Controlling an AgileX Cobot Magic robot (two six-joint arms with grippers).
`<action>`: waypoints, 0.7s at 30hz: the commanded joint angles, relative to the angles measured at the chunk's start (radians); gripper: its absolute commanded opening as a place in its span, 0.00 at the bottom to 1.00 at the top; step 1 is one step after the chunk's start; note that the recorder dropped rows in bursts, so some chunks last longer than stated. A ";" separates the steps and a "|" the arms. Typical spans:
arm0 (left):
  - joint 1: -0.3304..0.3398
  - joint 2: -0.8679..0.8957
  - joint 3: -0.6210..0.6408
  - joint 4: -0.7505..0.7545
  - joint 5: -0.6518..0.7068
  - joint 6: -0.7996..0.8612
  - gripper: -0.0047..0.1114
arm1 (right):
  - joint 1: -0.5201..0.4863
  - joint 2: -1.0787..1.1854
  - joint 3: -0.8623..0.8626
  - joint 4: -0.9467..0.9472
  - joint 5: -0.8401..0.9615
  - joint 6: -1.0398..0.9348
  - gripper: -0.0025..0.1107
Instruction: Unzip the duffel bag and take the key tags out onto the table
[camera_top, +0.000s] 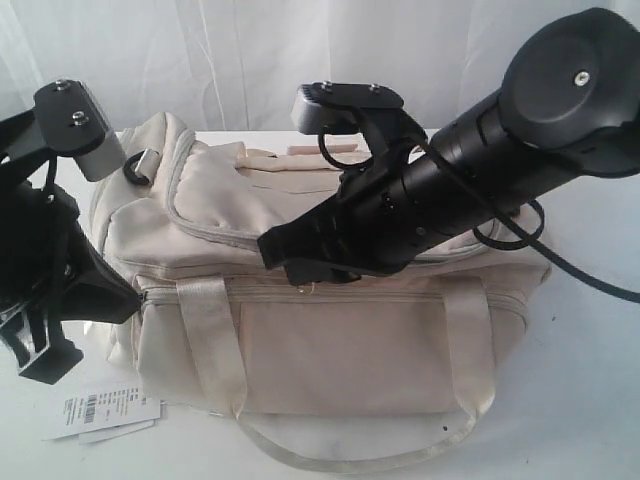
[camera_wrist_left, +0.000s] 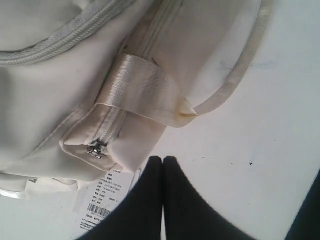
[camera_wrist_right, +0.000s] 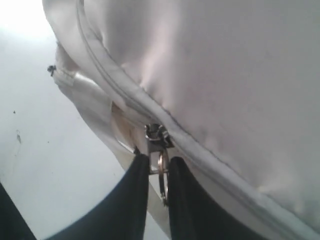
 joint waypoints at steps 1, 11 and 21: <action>-0.004 -0.003 -0.007 -0.001 0.012 -0.019 0.04 | 0.033 0.001 -0.011 0.032 -0.070 -0.015 0.02; -0.004 -0.003 -0.007 0.008 0.012 -0.045 0.04 | 0.112 0.120 -0.139 0.046 -0.077 -0.015 0.02; -0.004 -0.003 -0.007 0.212 0.040 -0.228 0.04 | 0.180 0.240 -0.268 0.062 -0.144 -0.015 0.02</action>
